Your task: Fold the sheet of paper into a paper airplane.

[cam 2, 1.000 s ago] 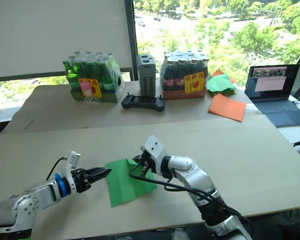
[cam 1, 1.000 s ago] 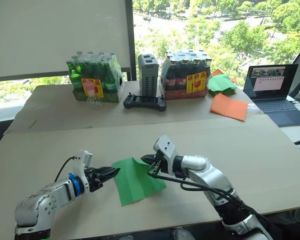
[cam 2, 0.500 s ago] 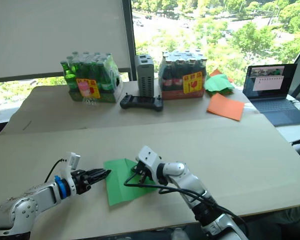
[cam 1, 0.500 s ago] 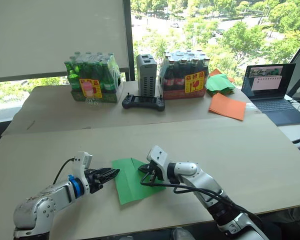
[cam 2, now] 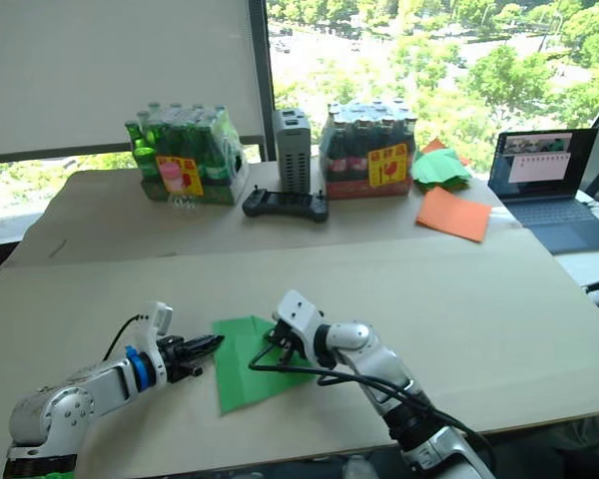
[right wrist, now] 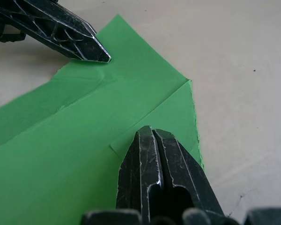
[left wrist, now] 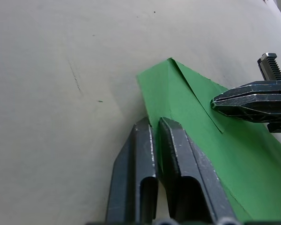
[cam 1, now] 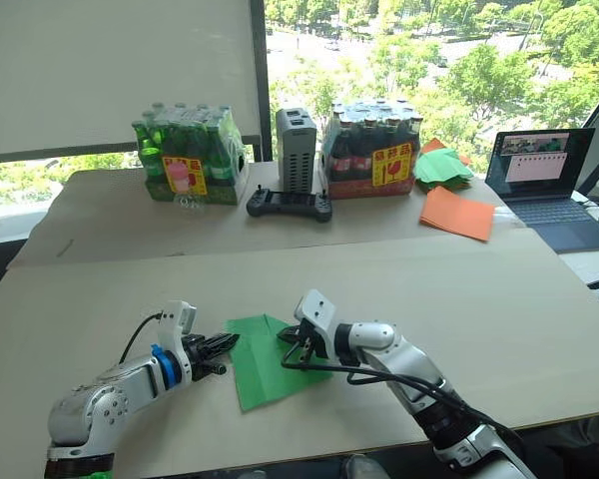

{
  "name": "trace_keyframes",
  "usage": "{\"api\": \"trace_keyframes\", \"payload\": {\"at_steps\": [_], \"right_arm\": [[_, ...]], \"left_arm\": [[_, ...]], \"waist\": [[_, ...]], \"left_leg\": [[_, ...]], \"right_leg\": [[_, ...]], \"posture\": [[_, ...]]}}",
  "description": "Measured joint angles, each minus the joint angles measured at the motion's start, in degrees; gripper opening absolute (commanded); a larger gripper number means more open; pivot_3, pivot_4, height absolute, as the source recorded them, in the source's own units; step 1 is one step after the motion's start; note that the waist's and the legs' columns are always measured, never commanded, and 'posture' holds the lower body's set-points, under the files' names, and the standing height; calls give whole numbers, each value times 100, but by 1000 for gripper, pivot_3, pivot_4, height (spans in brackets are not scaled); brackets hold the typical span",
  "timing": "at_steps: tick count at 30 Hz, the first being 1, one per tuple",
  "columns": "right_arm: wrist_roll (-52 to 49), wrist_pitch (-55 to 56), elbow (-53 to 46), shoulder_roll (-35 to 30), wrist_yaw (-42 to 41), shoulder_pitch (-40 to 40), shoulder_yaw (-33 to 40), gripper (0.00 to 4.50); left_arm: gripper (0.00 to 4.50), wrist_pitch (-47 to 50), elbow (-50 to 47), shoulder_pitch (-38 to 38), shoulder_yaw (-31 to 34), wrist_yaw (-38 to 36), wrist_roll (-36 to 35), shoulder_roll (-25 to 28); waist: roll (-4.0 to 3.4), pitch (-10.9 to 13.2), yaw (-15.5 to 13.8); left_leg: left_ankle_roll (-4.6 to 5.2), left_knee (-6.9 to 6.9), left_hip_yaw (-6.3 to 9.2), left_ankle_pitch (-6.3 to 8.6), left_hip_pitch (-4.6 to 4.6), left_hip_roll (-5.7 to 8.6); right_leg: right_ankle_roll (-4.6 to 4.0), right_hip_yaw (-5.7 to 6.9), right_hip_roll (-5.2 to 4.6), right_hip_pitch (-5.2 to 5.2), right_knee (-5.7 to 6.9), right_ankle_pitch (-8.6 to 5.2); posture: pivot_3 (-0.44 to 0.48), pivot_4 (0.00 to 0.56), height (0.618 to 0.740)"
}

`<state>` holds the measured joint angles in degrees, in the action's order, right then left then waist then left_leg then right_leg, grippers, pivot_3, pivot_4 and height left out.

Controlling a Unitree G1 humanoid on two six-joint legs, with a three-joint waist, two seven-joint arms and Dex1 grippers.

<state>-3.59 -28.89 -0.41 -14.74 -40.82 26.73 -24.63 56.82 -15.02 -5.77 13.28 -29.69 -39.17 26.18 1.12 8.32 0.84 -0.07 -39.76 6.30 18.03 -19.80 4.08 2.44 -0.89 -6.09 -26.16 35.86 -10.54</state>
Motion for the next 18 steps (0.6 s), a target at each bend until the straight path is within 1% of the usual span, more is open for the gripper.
{"api": "trace_keyframes", "payload": {"at_steps": [4,10,14,16,18], "right_arm": [[2,-7,17,7,9,-1,54,0],[-1,-15,130,194,94,4,134,0],[0,-25,316,362,218,72,252,0],[1,-25,359,429,263,95,280,0],[4,-25,422,471,308,143,302,0]], "left_arm": [[15,-194,-50,-12,-163,0,149,83],[15,-983,-601,73,-874,-234,899,720],[15,-1961,-809,95,-1635,-474,1795,1162],[15,-2354,-805,97,-1817,-562,2091,1227],[15,-2917,-745,98,-2121,-677,2564,1442]], "waist": [[0,0,4],[0,0,6],[0,0,4],[-1,1,4],[-2,1,6]], "left_leg": [[-3,1,0,-1,0,-1],[-3,3,-1,-1,0,-1],[-3,4,-2,-1,-1,-1],[-2,4,-3,-1,-2,-1],[-2,5,-3,-1,-2,0]], "right_leg": [[0,0,0,-1,-1,0],[0,-3,0,-1,-2,0],[0,-2,1,-2,-3,0],[0,-3,1,-3,-4,0],[0,-2,1,-4,-5,0]], "posture": [[0,150,724],[0,150,724],[0,150,724],[0,150,724],[0,150,724]]}}
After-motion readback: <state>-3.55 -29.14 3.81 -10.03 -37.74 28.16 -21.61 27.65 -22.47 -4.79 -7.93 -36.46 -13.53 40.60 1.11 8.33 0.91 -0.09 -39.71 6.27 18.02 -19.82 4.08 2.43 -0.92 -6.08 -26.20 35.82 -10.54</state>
